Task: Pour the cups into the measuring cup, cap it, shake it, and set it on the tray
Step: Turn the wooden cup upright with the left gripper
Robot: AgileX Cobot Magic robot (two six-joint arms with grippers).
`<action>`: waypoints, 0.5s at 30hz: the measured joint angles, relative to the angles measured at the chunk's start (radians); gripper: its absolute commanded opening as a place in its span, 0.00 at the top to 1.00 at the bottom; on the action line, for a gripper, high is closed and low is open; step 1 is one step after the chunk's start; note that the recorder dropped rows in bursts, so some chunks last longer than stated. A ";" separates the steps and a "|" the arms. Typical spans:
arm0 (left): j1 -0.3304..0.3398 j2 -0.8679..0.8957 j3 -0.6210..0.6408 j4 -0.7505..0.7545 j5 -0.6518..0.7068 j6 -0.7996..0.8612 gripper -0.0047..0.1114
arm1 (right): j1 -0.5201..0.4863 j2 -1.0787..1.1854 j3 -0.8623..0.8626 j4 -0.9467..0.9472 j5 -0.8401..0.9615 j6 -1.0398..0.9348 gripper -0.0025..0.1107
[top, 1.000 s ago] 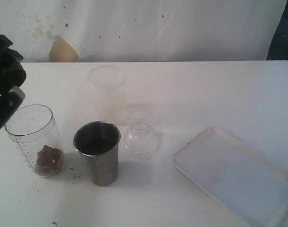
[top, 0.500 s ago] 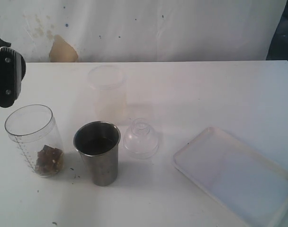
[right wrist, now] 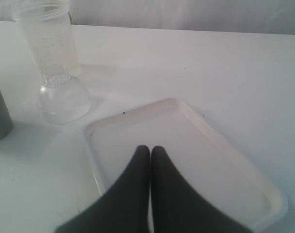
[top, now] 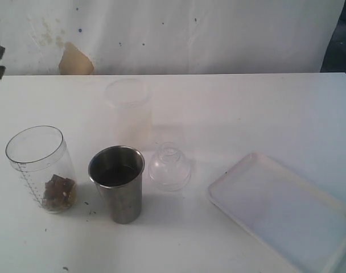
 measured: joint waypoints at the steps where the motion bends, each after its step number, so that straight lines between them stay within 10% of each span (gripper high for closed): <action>1: 0.025 0.002 -0.002 -0.002 -0.013 -0.063 0.96 | 0.000 0.000 0.000 0.000 0.000 0.000 0.98; 8: 0.188 0.101 -0.003 -0.021 -0.265 -0.279 0.96 | 0.000 0.000 0.000 0.000 0.000 0.000 0.98; 15: 0.272 0.242 -0.003 -0.268 -0.446 -0.080 0.96 | 0.000 0.000 0.000 0.000 0.000 0.000 0.98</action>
